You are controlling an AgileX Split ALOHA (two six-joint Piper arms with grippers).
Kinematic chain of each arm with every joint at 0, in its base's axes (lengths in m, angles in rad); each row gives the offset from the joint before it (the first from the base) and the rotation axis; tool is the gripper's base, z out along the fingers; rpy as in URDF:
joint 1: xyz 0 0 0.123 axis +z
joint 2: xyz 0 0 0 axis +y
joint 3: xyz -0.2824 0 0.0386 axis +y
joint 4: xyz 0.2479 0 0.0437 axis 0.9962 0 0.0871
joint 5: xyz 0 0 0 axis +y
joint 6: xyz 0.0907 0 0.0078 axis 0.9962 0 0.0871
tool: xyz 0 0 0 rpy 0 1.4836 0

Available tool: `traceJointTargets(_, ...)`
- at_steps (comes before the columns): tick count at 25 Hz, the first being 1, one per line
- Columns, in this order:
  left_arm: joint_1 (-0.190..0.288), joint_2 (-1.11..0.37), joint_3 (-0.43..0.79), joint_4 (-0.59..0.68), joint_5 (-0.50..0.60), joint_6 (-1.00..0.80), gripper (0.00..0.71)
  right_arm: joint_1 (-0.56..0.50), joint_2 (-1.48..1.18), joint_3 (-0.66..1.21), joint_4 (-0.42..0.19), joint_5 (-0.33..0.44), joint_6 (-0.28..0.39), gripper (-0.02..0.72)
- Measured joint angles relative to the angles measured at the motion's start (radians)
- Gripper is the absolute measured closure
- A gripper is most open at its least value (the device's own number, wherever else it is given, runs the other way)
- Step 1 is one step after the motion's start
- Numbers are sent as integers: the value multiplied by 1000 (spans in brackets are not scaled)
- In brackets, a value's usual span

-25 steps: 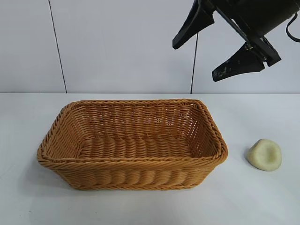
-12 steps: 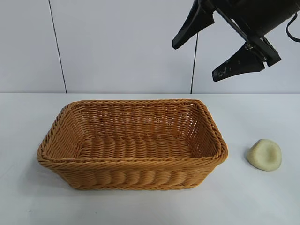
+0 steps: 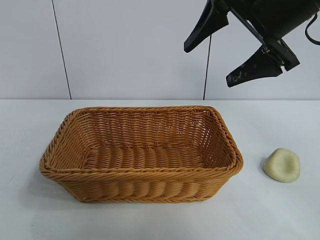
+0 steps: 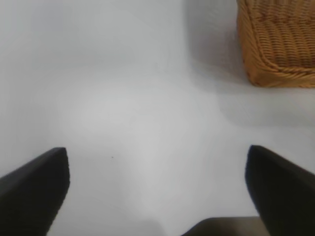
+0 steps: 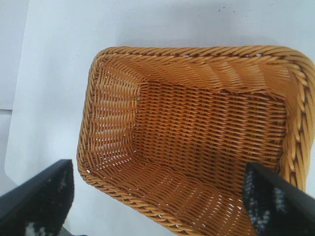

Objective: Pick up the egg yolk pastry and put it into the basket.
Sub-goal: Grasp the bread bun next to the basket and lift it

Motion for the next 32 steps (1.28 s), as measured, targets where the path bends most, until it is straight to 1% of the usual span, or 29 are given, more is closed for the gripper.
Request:
traceJointTargets(6, 39, -147, 1, 0, -1, 0, 15, 0, 0, 0, 0, 0, 0, 41)
traceJointTargets(8, 44, -196, 1, 0, -1, 0, 15, 0, 0, 0, 0, 0, 0, 41)
traceJointTargets(11, 44, -209, 1, 0, 0, 0, 15, 0, 0, 0, -2, 4, 3, 41)
traceJointTargets(12, 44, -210, 1, 0, 0, 0, 15, 0, 0, 0, -14, 6, 6, 41)
traceJointTargets(13, 44, -211, 1, 0, 0, 0, 15, 0, 0, -2, -36, 12, 16, 41)
traceJointTargets(15, 44, -211, 1, 0, 0, 0, 15, 0, 0, -20, -118, 37, 54, 41)
traceJointTargets(17, 44, -211, 1, 0, 0, 0, 15, 0, 0, -55, -264, 60, 132, 41)
traceJointTargets(18, 44, -211, 1, 0, 0, 0, 15, 0, 0, -71, -338, 73, 185, 41)
traceJointTargets(20, 44, -211, 1, 0, 0, 0, 15, -5, 0, -100, -514, 101, 290, 41)
traceJointTargets(21, 44, -211, 1, 0, 0, 0, 15, -14, 0, -106, -583, 115, 334, 41)
traceJointTargets(22, 44, -211, 1, 0, 0, 0, 15, -25, 0, -109, -627, 126, 362, 41)
traceJointTargets(23, 44, -211, 1, 0, 0, 0, 15, -42, 2, -110, -662, 135, 376, 41)
traceJointTargets(24, 44, -211, 1, 0, 0, 0, 15, -60, 5, -110, -681, 145, 382, 41)
traceJointTargets(25, 44, -211, 1, 0, 0, 0, 15, -77, 11, -111, -686, 156, 382, 41)
traceJointTargets(28, 44, -211, 1, 0, 0, 0, 15, -112, 43, -112, -688, 169, 370, 41)
traceJointTargets(32, 44, -211, 1, 0, 0, 0, 15, -143, 123, -112, -688, 168, 366, 41)
